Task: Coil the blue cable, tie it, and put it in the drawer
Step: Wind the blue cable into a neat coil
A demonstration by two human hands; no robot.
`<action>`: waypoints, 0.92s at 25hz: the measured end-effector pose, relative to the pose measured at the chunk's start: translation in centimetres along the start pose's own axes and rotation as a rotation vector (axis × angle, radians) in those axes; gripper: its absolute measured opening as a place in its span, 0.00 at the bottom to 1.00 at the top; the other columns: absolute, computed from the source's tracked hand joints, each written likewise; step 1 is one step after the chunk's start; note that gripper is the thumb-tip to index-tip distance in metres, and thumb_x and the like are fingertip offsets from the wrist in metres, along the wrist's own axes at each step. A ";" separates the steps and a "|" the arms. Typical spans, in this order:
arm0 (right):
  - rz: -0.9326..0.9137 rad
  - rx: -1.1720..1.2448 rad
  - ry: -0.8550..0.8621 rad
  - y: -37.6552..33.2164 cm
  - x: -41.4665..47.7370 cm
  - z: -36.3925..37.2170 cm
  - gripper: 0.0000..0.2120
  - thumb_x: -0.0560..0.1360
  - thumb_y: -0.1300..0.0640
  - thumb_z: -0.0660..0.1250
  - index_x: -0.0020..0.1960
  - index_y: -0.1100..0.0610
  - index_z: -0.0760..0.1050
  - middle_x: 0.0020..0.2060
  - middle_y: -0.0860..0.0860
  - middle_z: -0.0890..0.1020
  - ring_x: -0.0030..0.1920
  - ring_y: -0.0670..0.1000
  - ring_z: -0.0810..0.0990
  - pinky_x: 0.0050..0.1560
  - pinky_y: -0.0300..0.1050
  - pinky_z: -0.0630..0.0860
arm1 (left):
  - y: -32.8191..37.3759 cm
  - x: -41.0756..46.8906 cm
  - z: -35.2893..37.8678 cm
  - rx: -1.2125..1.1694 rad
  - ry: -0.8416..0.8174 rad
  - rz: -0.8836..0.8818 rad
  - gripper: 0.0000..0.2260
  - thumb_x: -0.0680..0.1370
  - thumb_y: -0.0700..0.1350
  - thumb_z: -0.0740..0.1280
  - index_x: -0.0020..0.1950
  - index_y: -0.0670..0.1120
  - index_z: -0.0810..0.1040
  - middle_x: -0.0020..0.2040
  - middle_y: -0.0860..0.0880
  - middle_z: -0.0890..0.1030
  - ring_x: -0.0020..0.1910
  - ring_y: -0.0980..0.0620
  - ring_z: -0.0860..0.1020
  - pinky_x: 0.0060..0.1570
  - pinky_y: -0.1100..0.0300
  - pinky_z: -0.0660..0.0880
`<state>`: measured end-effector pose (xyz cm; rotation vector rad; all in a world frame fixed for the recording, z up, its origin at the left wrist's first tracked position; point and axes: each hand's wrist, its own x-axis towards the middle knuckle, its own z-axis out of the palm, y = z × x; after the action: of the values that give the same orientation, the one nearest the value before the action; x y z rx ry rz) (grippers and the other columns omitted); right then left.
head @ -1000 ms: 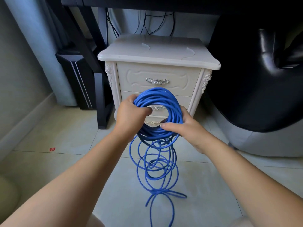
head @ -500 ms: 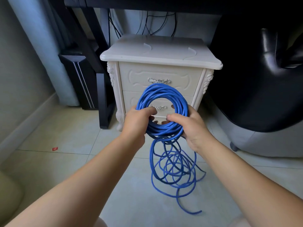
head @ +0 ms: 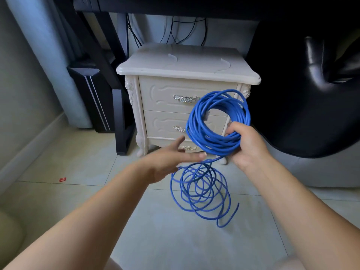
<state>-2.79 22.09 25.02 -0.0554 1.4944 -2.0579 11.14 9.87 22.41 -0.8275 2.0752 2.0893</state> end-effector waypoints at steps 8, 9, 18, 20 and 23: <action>0.046 0.059 -0.078 -1.4 -0.1 -0.8 0.12 0.70 0.69 0.58 0.33 0.56 0.64 0.28 0.51 0.68 0.31 0.53 0.73 0.38 0.46 0.74 | -0.1 1.8 0.3 0.135 0.152 0.199 0.27 0.75 0.37 0.70 0.71 0.55 0.69 0.70 0.46 0.74 0.62 0.53 0.74 0.59 0.58 0.71; 0.001 -0.046 -0.047 -1.6 -0.1 -0.8 0.12 0.70 0.70 0.58 0.34 0.55 0.65 0.26 0.50 0.68 0.28 0.51 0.71 0.34 0.43 0.71 | 1.0 1.6 -0.2 -0.082 0.203 0.259 0.22 0.78 0.35 0.65 0.71 0.51 0.71 0.66 0.45 0.78 0.58 0.52 0.77 0.57 0.58 0.73; -0.418 -1.037 -0.292 0.5 -1.2 0.6 0.13 0.64 0.64 0.71 0.44 0.49 0.76 0.32 0.45 0.79 0.32 0.48 0.76 0.37 0.45 0.73 | 2.3 -0.3 -0.4 0.394 0.229 0.450 0.38 0.70 0.37 0.75 0.75 0.57 0.64 0.64 0.56 0.76 0.52 0.62 0.79 0.55 0.68 0.75; -0.440 -1.051 -0.368 0.5 -1.4 0.7 0.13 0.64 0.63 0.72 0.42 0.47 0.75 0.30 0.42 0.78 0.30 0.44 0.73 0.36 0.43 0.71 | 2.0 -0.5 -0.6 0.496 0.321 0.446 0.34 0.70 0.41 0.76 0.73 0.57 0.67 0.57 0.58 0.79 0.46 0.66 0.79 0.46 0.76 0.73; -0.444 -1.046 -0.402 0.6 -1.5 0.7 0.13 0.65 0.64 0.71 0.43 0.47 0.76 0.29 0.40 0.77 0.29 0.43 0.71 0.36 0.42 0.71 | 1.5 -0.4 -0.4 0.460 0.426 0.411 0.12 0.73 0.44 0.74 0.54 0.49 0.77 0.40 0.55 0.81 0.34 0.62 0.77 0.34 0.73 0.71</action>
<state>-1.09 22.10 25.18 -1.2033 2.2158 -1.1841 10.98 9.48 23.98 -0.8829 3.0135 1.5483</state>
